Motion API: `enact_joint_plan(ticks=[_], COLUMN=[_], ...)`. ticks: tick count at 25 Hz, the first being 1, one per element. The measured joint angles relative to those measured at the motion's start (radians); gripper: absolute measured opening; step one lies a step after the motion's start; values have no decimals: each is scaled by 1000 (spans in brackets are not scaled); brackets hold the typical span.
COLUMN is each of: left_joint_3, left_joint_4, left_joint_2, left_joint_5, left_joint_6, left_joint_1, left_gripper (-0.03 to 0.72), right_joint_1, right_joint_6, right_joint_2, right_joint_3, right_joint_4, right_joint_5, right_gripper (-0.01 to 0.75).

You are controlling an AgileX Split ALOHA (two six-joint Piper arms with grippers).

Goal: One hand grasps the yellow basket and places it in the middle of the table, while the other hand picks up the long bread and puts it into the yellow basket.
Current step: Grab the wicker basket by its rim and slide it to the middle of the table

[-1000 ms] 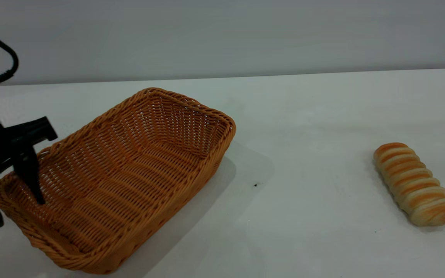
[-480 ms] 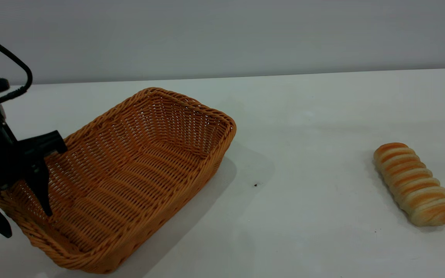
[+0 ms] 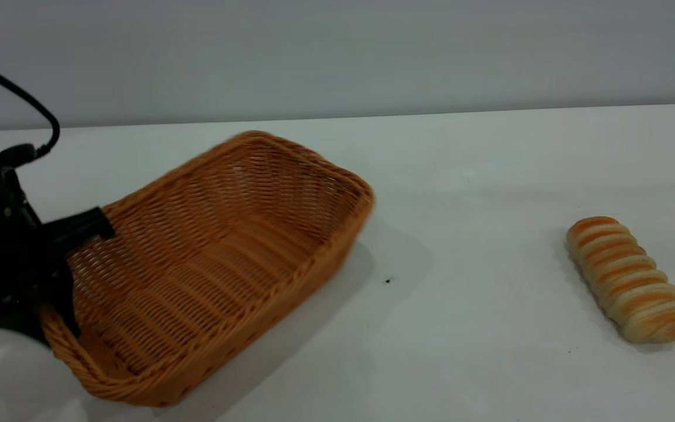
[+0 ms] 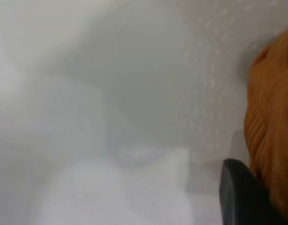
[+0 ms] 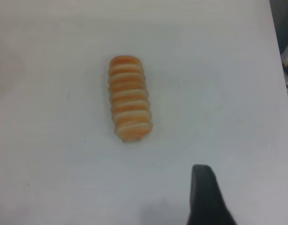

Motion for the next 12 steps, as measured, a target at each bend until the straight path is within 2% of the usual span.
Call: enact_joint_plan(ticks=[2, 8, 12], left_joint_3=[-4, -10, -53], left_joint_4=[-5, -9, -47], left_joint_2=[0, -5, -23], left_joint_5=[-18, -26, 16], left_joint_6=[17, 74, 187], left_joint_1=[0, 0, 0], left_gripper=[134, 134, 131], right_joint_1=[0, 0, 0], right_joint_6=[0, 0, 0], right_joint_2=[0, 0, 0], right_joint_3=[0, 0, 0], right_joint_4=[0, 0, 3], right_joint_5=[0, 0, 0], right_gripper=[478, 478, 478])
